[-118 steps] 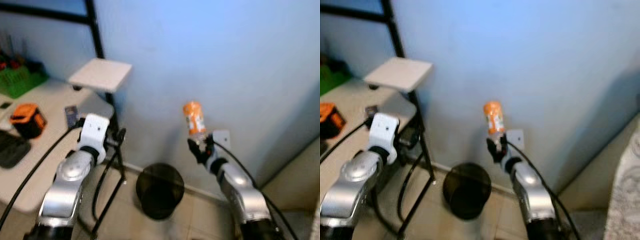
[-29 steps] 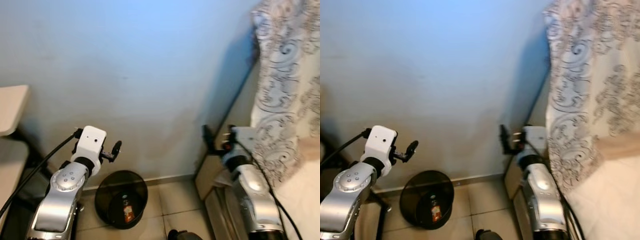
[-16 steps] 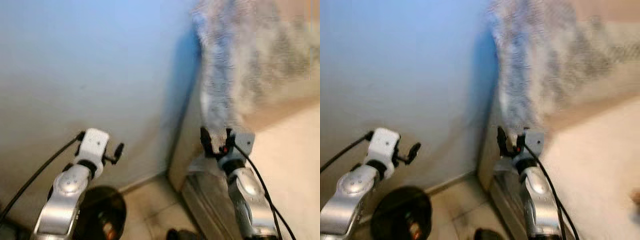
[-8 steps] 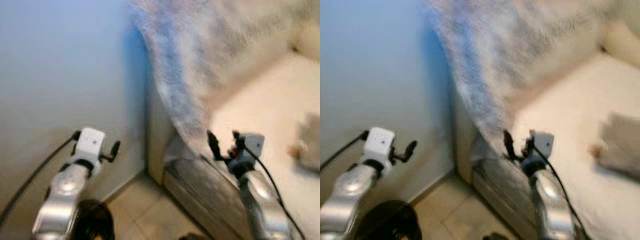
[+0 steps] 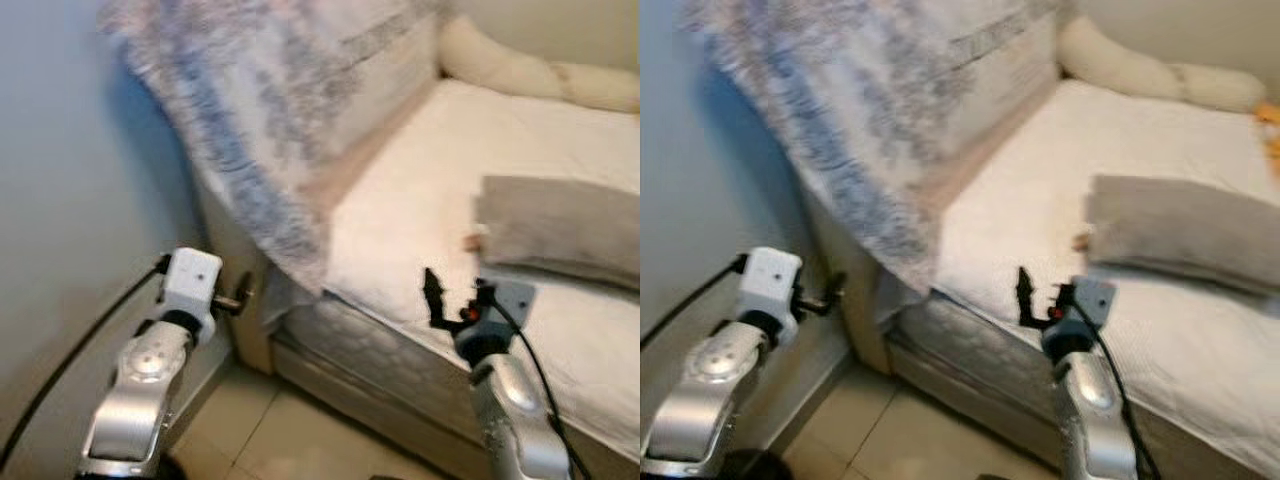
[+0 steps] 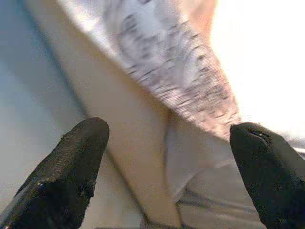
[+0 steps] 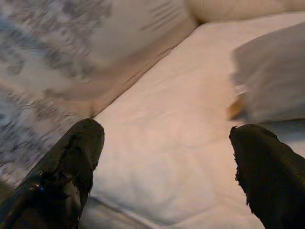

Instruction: Clean up the room

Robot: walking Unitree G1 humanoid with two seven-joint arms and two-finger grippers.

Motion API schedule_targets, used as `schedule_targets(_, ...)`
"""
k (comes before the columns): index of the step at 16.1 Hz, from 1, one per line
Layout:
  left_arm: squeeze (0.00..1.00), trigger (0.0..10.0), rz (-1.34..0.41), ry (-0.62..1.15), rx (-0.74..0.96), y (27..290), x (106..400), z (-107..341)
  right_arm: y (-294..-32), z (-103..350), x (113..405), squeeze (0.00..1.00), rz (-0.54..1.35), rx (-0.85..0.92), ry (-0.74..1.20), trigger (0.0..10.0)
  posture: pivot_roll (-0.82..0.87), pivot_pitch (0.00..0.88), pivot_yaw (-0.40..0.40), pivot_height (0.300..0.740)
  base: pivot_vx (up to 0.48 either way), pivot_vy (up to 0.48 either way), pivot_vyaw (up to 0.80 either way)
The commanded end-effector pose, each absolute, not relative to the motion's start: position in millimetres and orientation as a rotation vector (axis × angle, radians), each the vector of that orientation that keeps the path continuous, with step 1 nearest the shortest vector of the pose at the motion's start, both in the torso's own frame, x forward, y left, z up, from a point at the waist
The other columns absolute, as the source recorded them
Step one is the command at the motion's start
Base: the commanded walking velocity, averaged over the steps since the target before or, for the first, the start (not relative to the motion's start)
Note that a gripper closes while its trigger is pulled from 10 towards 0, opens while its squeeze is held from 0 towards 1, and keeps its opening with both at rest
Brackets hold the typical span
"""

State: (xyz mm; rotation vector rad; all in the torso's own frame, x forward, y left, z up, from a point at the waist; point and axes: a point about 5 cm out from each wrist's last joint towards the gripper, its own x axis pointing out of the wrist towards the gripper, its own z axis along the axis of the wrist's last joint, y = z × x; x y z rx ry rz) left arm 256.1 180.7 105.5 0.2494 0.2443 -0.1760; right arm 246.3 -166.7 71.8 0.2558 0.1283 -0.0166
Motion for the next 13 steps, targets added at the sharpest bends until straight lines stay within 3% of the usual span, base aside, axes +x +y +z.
schedule_targets(1,0.0,10.0,-0.145,0.223,0.259,187.5,259.5,111.4,-162.0,77.1,248.9,1.0,-0.01,0.267,0.112,10.0,0.0,0.0,-0.031,0.74,0.0,0.0,-0.79)
schedule_targets(6,0.0,10.0,-0.138,0.204,0.233,185.7,261.7,113.3,-163.7,81.6,255.5,1.0,0.019,0.164,0.093,10.0,-0.01,0.0,-0.026,0.74,0.0,0.0,-0.79)
schedule_targets(13,0.0,10.0,-0.143,0.181,0.245,185.6,264.6,116.8,-158.0,79.2,259.6,1.0,0.003,0.158,0.122,10.0,-0.01,0.0,-0.026,0.74,0.0,0.0,-0.79)
